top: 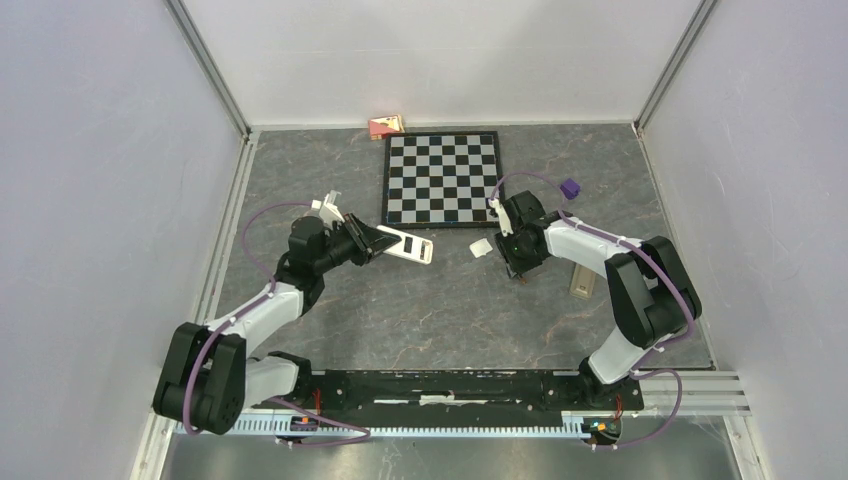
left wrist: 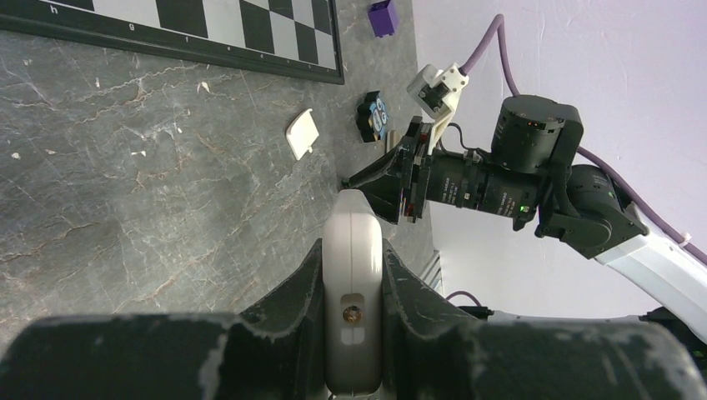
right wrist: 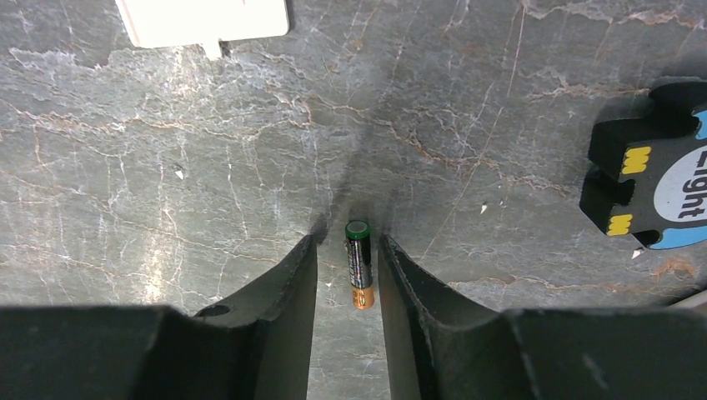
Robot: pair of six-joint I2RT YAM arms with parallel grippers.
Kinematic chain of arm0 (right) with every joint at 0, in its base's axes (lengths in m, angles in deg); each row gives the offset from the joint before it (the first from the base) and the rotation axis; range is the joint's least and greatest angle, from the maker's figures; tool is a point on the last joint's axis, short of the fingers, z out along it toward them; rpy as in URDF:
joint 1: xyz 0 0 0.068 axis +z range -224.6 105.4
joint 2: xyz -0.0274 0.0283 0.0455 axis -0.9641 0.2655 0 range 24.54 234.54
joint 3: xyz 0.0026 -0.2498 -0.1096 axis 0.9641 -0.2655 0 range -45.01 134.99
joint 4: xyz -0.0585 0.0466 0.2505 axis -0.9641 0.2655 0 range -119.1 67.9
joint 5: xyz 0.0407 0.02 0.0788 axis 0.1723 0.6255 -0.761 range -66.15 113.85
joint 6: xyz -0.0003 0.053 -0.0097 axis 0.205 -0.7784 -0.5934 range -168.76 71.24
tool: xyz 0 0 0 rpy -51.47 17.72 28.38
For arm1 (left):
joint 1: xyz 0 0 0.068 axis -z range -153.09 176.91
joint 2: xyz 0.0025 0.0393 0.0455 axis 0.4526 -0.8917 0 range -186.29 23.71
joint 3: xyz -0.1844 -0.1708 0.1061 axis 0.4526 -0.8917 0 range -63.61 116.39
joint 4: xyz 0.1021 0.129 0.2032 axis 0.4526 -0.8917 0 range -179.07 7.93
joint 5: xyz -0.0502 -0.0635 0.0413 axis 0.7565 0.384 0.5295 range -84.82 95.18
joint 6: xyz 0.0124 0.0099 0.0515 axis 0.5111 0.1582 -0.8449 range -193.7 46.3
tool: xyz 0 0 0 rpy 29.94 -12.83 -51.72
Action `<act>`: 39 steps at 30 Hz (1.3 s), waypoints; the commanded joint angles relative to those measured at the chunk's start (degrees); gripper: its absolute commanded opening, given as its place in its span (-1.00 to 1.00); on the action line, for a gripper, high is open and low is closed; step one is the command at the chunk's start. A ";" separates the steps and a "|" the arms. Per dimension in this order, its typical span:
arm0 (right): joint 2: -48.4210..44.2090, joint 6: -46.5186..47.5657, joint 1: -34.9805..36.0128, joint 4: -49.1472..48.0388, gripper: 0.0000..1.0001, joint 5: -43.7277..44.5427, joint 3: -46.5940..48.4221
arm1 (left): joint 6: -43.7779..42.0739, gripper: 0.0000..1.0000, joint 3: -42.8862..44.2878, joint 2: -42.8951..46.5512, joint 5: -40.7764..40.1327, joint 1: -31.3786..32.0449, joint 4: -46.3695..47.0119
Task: Load the batteries into the remote control
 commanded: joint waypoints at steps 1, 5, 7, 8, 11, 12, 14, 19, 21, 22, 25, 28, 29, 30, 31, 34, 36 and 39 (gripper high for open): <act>2.50 0.80 -0.17 6.67 -0.23 1.14 -2.85 | -2.39 -0.96 0.46 -0.73 0.63 -0.32 4.14; 1.70 0.56 -0.15 7.13 -0.34 1.56 -3.76 | -1.95 -0.96 0.36 -1.42 0.80 -0.32 5.01; 1.60 0.41 -0.17 7.22 -0.44 2.25 -3.94 | -1.90 -0.96 0.36 -1.72 0.93 -0.32 5.35; 1.71 0.48 -0.15 7.06 -0.49 2.17 -4.09 | -1.86 -0.96 0.36 -1.78 1.12 -0.32 5.55; 2.35 0.50 -0.20 6.88 -0.64 1.43 -4.43 | -1.77 -0.96 0.36 -1.97 1.34 -0.32 5.70; 2.39 0.37 -0.15 6.44 -0.67 1.03 -4.78 | -1.77 -0.96 0.28 -1.95 1.35 -0.32 5.75; 2.13 -0.01 -0.20 5.46 -0.79 1.10 -5.26 | -1.72 -0.96 0.10 -2.00 1.17 -0.32 5.92; -1.79 -3.74 0.03 -1.88 -0.99 -3.18 -7.42 | -0.62 -0.96 -0.83 -3.14 0.42 -0.16 8.32; -4.18 -6.30 0.47 -5.47 -0.98 -7.04 -8.79 | 0.13 -0.96 -1.09 -4.45 0.23 0.33 10.41; -5.03 -7.44 0.75 -6.65 -0.97 -8.26 -9.16 | 0.40 -0.96 -1.13 -5.40 0.16 0.61 11.27; -7.43 -11.65 1.49 -8.40 -0.97 -10.89 -10.02 | 1.18 -0.96 -1.24 -8.47 0.05 1.87 14.15; -10.25 -16.38 2.26 -10.53 -0.97 -14.22 -10.36 | 3.01 -0.96 -1.04 -12.81 0.47 2.98 17.35; -10.99 -18.30 2.46 -11.51 -0.98 -15.83 -10.41 | 3.82 -0.96 -1.04 -14.04 0.51 3.15 18.88; -11.76 -20.25 2.85 -13.08 -0.98 -17.96 -10.55 | 5.02 -0.96 -1.21 -15.39 0.51 3.44 20.64; -12.42 -22.68 3.13 -14.38 -0.98 -19.28 -10.69 | 6.00 -0.96 -1.42 -16.52 0.53 3.69 22.59; -13.63 -30.33 4.53 -21.06 -0.95 -23.29 -11.39 | 8.74 -0.96 -1.81 -19.78 0.55 4.42 27.07; -13.55 -34.94 5.33 -25.90 -0.94 -24.24 -11.45 | 9.75 -0.96 -2.29 -21.10 0.54 4.90 29.25; -13.29 -42.04 6.71 -32.91 -0.92 -23.50 -11.44 | 10.19 -0.96 -2.71 -22.15 0.20 5.35 30.51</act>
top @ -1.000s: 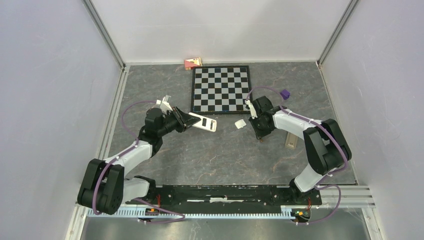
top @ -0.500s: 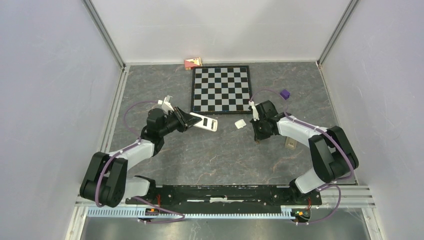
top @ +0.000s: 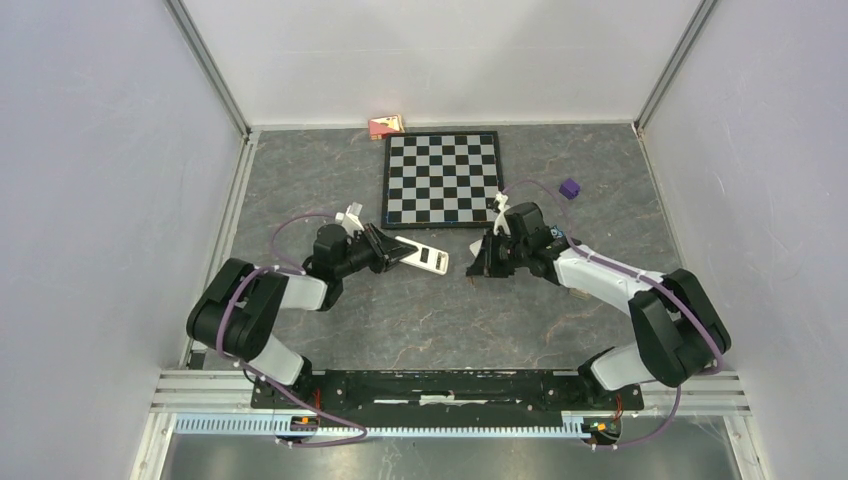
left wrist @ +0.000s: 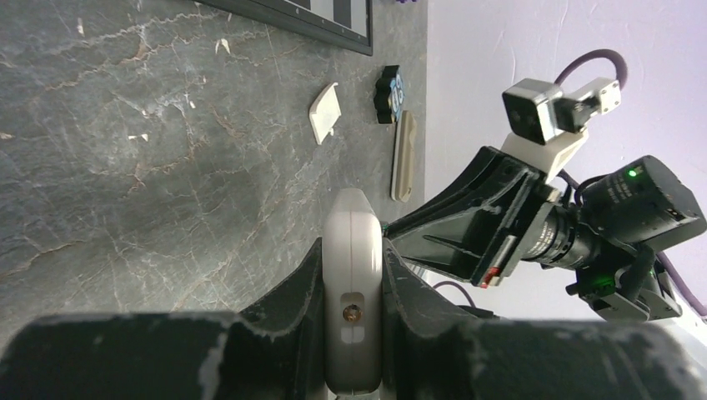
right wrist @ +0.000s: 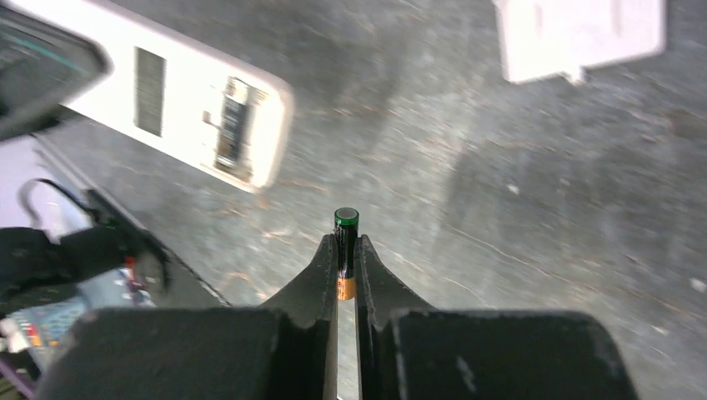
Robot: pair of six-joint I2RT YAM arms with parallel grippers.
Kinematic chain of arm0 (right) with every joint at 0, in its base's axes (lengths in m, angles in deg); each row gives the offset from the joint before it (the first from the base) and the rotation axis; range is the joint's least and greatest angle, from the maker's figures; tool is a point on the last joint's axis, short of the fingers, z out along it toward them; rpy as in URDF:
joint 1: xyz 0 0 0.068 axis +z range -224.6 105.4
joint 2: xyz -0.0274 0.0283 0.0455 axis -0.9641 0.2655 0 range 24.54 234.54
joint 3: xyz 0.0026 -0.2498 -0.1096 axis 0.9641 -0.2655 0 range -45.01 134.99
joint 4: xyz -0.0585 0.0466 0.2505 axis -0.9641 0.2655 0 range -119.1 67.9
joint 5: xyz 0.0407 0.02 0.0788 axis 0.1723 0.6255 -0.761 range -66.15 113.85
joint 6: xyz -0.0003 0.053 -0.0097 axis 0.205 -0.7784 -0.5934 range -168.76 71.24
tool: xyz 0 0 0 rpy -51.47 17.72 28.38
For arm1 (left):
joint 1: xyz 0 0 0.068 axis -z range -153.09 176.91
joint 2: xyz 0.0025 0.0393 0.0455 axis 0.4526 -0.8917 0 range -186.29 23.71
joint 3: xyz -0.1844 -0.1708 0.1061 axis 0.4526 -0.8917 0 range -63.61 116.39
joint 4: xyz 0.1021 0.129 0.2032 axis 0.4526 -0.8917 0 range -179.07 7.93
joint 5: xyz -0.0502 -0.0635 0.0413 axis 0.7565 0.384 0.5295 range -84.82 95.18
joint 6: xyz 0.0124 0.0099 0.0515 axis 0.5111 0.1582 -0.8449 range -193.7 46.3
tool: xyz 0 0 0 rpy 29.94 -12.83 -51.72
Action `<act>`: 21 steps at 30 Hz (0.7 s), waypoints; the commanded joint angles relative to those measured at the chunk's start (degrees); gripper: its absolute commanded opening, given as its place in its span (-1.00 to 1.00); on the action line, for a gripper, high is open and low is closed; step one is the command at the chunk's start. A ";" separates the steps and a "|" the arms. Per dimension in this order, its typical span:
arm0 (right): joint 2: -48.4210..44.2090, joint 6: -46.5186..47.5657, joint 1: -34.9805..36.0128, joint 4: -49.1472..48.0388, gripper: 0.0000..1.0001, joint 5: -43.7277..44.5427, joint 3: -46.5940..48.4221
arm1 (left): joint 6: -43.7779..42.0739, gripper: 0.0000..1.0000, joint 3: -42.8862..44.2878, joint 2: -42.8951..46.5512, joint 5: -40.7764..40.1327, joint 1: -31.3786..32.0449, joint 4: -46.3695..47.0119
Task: Load the batteries into the remote control
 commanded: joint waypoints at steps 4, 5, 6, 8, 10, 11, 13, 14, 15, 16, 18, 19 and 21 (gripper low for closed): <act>0.11 -18.58 3.01 -17.07 -0.92 -2.38 0.21 | 3.05 -0.96 -0.55 -1.20 0.03 1.18 8.62; 0.30 -19.28 3.26 -17.22 -0.91 -2.04 0.32 | 2.92 -0.96 -0.55 -1.21 0.01 1.21 8.61; 0.44 -19.89 3.35 -17.80 -0.90 -2.10 0.24 | 2.82 -0.96 -0.51 -1.17 -0.07 1.22 8.59; 0.83 -20.71 3.93 -18.57 -0.88 -1.97 0.47 | 2.68 -0.96 -0.46 -1.19 -0.12 1.28 8.91; 1.51 -21.48 4.40 -18.56 -0.87 -1.69 0.85 | 2.72 -0.96 -0.37 -1.47 0.00 1.24 9.27; 1.89 -21.99 4.52 -18.95 -0.87 -1.71 0.85 | 2.81 -0.96 -0.37 -1.59 0.15 1.23 9.58; 2.58 -21.89 4.65 -17.39 -0.86 -1.15 1.64 | 3.09 -0.96 -0.54 -1.65 0.09 1.28 10.13; 2.67 -21.52 4.75 -16.69 -0.86 -0.67 2.10 | 3.16 -0.96 -0.56 -1.59 0.15 1.27 10.24; 2.75 -21.21 4.74 -15.68 -0.85 0.03 2.39 | 3.27 -0.96 -0.46 -1.61 0.09 1.20 10.46; 2.66 -21.20 4.74 -15.04 -0.84 0.91 2.68 | 3.34 -0.96 -0.46 -1.60 0.09 1.23 10.59; 2.78 -21.52 4.80 -15.42 -0.81 1.26 2.65 | 3.46 -0.96 -0.46 -1.59 -0.01 1.23 10.62; 2.87 -21.98 4.76 -15.48 -0.79 1.66 2.70 | 3.54 -0.96 -0.42 -1.60 0.01 1.20 10.70; 3.44 -22.18 4.78 -15.41 -0.74 1.86 3.06 | 3.74 -0.96 -0.22 -1.82 0.07 1.28 10.92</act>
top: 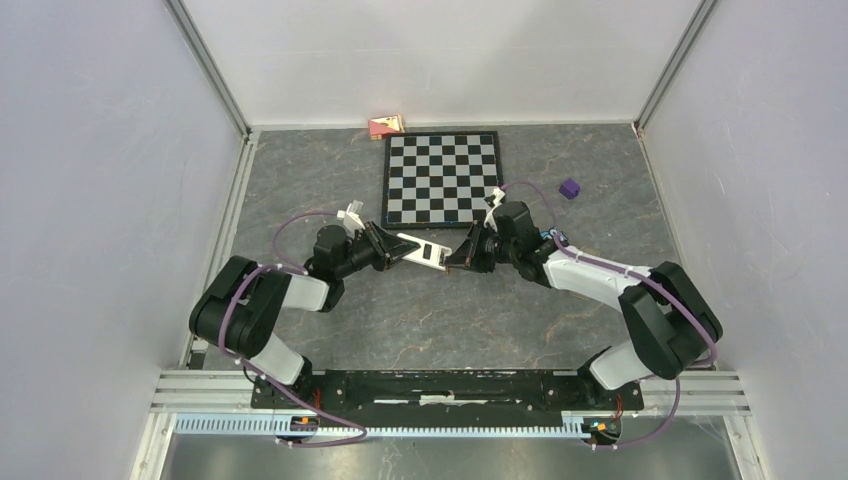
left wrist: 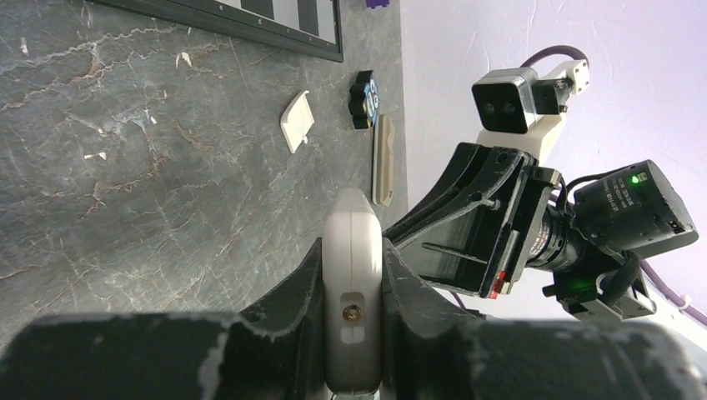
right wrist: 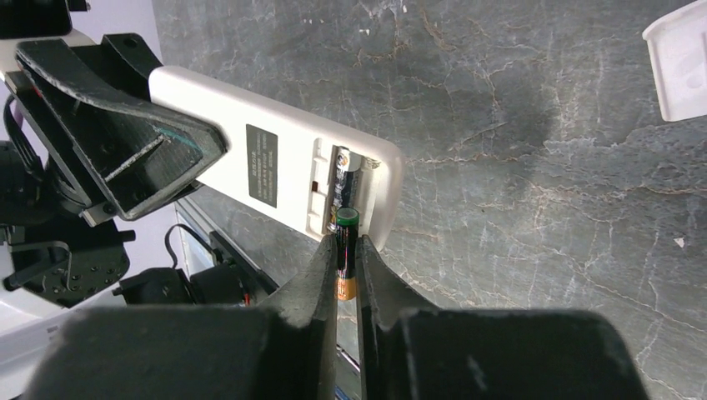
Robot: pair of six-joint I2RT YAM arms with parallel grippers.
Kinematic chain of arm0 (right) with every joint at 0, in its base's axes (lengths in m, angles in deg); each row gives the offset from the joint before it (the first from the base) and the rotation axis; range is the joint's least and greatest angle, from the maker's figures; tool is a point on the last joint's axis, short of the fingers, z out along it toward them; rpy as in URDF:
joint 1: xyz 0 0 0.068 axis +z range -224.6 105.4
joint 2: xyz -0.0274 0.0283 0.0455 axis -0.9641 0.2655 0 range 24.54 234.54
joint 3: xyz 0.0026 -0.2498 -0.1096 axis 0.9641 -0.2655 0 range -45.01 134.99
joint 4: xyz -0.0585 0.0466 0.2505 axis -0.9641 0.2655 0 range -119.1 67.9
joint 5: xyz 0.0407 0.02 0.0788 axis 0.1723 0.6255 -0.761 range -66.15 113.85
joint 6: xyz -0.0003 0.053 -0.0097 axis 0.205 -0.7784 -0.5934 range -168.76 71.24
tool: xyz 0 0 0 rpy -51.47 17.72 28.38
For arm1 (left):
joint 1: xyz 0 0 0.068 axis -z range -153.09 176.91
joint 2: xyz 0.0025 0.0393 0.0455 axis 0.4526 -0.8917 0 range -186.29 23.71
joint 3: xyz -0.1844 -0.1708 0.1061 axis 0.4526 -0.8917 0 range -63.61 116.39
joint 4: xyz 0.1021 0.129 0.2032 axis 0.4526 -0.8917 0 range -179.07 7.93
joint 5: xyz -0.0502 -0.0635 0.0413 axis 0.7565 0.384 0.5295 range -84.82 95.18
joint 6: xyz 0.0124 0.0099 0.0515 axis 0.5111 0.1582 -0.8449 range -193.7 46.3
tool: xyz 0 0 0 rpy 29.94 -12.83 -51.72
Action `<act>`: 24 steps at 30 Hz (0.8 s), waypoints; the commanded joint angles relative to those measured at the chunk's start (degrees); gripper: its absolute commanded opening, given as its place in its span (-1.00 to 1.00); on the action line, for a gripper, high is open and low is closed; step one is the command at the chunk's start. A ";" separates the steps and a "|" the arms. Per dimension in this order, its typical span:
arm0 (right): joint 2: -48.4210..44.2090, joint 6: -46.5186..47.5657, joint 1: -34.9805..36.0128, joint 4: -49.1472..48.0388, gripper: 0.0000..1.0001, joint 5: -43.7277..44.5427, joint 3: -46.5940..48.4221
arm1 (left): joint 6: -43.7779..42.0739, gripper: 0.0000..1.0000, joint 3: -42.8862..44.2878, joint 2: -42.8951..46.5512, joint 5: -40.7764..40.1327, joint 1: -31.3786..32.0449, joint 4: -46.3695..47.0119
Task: Load the batteries into the remote control
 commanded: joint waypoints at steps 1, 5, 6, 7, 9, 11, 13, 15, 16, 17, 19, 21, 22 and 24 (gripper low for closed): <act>1.25 -1.44 0.23 -0.24 -0.72 2.05 3.04 | 1.56 -0.96 0.39 -0.40 0.17 0.29 4.53; 2.27 -2.60 0.24 -1.90 -0.69 1.59 3.02 | 1.71 -0.96 0.31 -0.65 0.53 0.29 4.87; 2.55 -2.84 0.22 -2.39 -0.69 1.43 3.05 | 1.78 -0.96 0.18 -0.66 0.58 0.31 5.01; 2.70 -2.87 0.19 -2.39 -0.68 1.42 3.16 | 1.84 -0.96 0.05 -0.74 0.61 0.30 5.30; 3.09 -2.75 0.24 -1.07 -0.66 1.84 3.55 | 2.09 -0.96 0.03 -0.93 0.62 0.29 5.72; 3.18 -2.76 0.22 -0.61 -0.63 2.28 3.57 | 2.09 -0.96 0.04 -0.73 0.61 0.29 5.90; 3.26 -2.51 0.23 1.03 -0.57 2.84 4.08 | 2.01 -0.96 -0.05 -0.50 0.25 0.25 5.90; 3.25 -2.42 0.24 2.88 -0.50 3.43 4.63 | 1.97 -0.96 -0.13 -0.32 -0.03 0.31 5.86; 3.10 -2.46 0.29 3.37 -0.46 3.68 4.72 | 1.92 -0.96 -0.13 -0.23 -0.14 0.29 5.86; 3.07 -2.33 0.22 3.97 -0.42 4.00 4.99 | 1.93 -0.96 -0.14 -0.22 -0.21 0.30 5.86; 3.17 -1.90 0.25 6.04 -0.36 4.50 5.70 | 1.91 -0.96 -0.08 -0.31 -0.25 0.31 5.79; 3.25 -1.82 0.29 6.69 -0.33 4.49 5.91 | 1.91 -0.96 -0.02 -0.48 -0.19 0.27 5.86; 3.26 -1.90 0.24 6.84 -0.32 4.69 5.87 | 1.91 -0.96 0.04 -0.49 -0.26 0.27 5.89; 3.17 -1.57 0.25 7.04 -0.32 4.83 5.97 | 1.91 -0.96 0.04 -0.48 -0.26 0.25 5.77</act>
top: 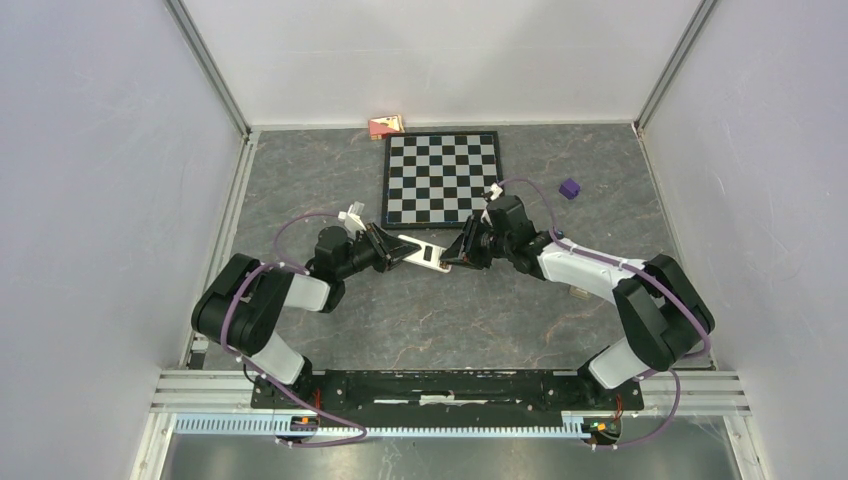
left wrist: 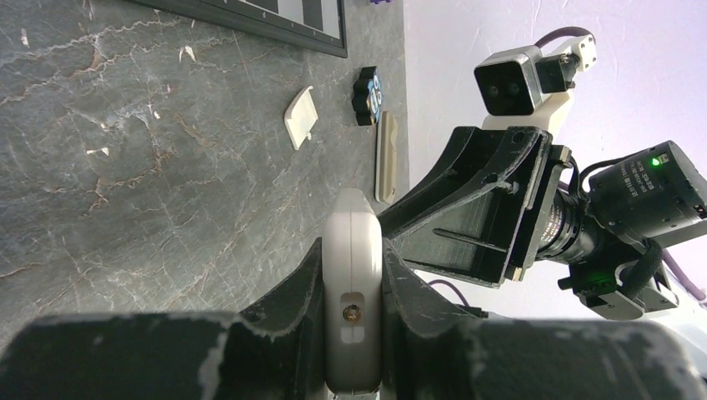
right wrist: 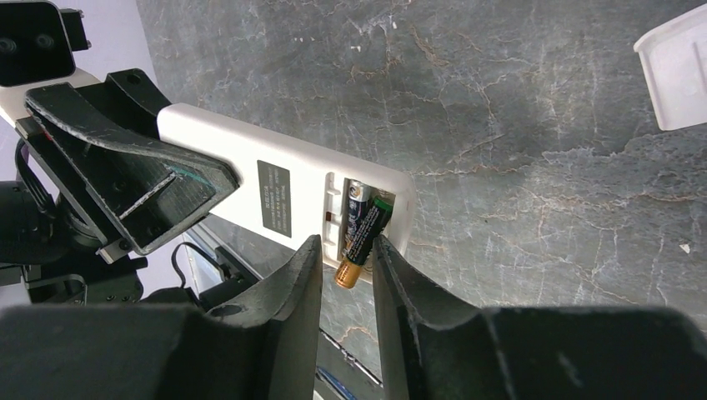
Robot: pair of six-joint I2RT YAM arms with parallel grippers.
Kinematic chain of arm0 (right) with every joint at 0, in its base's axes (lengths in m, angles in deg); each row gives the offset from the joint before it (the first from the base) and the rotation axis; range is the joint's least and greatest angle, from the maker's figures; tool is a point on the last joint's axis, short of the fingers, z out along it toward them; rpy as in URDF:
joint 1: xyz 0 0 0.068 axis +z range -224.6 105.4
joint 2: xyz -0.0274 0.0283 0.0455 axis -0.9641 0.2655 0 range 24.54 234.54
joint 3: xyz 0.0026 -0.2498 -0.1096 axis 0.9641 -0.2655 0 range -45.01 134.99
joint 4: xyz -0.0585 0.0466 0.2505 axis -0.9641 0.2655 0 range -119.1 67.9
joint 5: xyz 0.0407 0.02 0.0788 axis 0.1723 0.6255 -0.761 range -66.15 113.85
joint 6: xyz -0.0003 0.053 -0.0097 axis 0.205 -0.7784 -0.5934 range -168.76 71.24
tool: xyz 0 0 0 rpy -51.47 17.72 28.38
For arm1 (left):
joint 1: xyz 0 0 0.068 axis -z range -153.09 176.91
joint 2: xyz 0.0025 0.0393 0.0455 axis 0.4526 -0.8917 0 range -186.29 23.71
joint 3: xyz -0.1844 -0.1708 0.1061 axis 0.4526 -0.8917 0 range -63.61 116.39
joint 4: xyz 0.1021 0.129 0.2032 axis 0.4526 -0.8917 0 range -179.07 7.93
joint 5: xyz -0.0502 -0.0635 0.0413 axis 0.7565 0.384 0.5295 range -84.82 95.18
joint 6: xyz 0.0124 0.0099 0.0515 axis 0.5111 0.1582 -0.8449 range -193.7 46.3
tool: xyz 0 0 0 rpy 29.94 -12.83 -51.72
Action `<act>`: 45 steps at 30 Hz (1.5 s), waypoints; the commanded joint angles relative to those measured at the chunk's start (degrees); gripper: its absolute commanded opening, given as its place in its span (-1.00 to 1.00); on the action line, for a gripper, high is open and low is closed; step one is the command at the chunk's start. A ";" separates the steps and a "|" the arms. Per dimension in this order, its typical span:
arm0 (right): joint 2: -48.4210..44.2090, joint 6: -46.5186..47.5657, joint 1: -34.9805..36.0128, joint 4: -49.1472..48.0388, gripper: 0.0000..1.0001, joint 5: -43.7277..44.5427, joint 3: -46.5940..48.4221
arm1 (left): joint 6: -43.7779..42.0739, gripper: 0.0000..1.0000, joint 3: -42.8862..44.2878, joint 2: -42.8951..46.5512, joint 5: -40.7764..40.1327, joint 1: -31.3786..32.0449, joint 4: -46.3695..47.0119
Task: Load the batteries into the remote control
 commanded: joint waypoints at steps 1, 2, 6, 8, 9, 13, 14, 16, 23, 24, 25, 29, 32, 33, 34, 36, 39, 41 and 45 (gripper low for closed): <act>0.30 0.91 0.11 3.77 -0.32 2.43 1.90 | 1.79 -0.96 0.30 0.45 -0.17 0.17 4.55; 0.13 1.04 0.17 3.78 -0.31 2.59 2.05 | 1.72 -0.96 0.30 0.49 -0.20 0.14 4.45; -0.77 2.34 0.08 4.93 -0.21 2.72 3.29 | 2.03 -0.96 0.78 1.06 0.00 0.19 2.62; -1.86 3.32 0.13 5.68 -0.05 2.93 3.79 | 2.06 -0.96 1.51 1.35 0.88 0.13 0.77; -2.47 4.20 0.13 6.33 0.01 3.18 3.94 | 2.10 -0.96 2.02 1.58 1.43 0.14 -0.30; -5.93 7.12 0.12 6.95 0.25 3.59 3.49 | 1.64 -0.96 4.01 2.88 4.12 0.08 -6.08; -6.56 8.22 0.12 7.41 0.32 3.68 3.45 | 0.58 -0.96 5.35 2.82 5.46 0.04 -9.04; -8.12 11.70 0.04 7.19 0.44 3.32 3.34 | -2.65 -0.96 8.70 1.86 9.76 0.05 -15.18; -11.36 34.99 -0.49 10.63 0.96 -1.34 6.49 | -5.87 -0.96 13.51 1.89 20.68 -0.03 -24.89; -11.34 38.94 -0.57 12.52 0.96 -2.46 7.58 | -6.55 -0.96 13.55 2.23 21.89 0.03 -24.91; -11.34 42.07 -0.66 14.59 0.96 -4.47 8.20 | -7.48 -0.96 13.55 2.79 22.75 -0.01 -25.13; -10.93 52.29 -1.13 21.96 0.96 -16.99 9.46 | -15.07 -0.96 16.48 2.97 26.73 0.00 -34.69; -10.54 59.54 -1.08 25.44 0.96 -27.40 7.83 | -15.51 -0.96 17.17 2.92 29.64 0.10 -34.35; -10.34 61.78 -1.10 26.46 0.96 -29.44 7.44 | -15.58 -0.96 17.52 2.79 31.00 0.00 -34.37; -10.12 63.11 -1.09 27.36 0.96 -29.11 7.02 | -15.69 -0.96 17.78 2.70 31.98 0.05 -34.32; -9.39 64.45 -1.05 27.97 0.96 -28.89 6.25 | -16.03 -0.96 18.22 2.24 33.26 0.08 -34.43; -8.87 63.42 -0.95 25.60 0.96 -30.98 4.67 | -16.43 -0.96 18.10 2.07 33.77 0.07 -34.41; -8.78 63.07 -0.68 23.94 0.96 -31.51 3.92 | -16.40 -0.96 18.07 1.91 33.71 0.08 -34.46; -7.47 62.42 -0.25 22.96 0.96 -32.05 3.33 | -16.21 -0.96 18.15 1.93 33.67 0.12 -34.42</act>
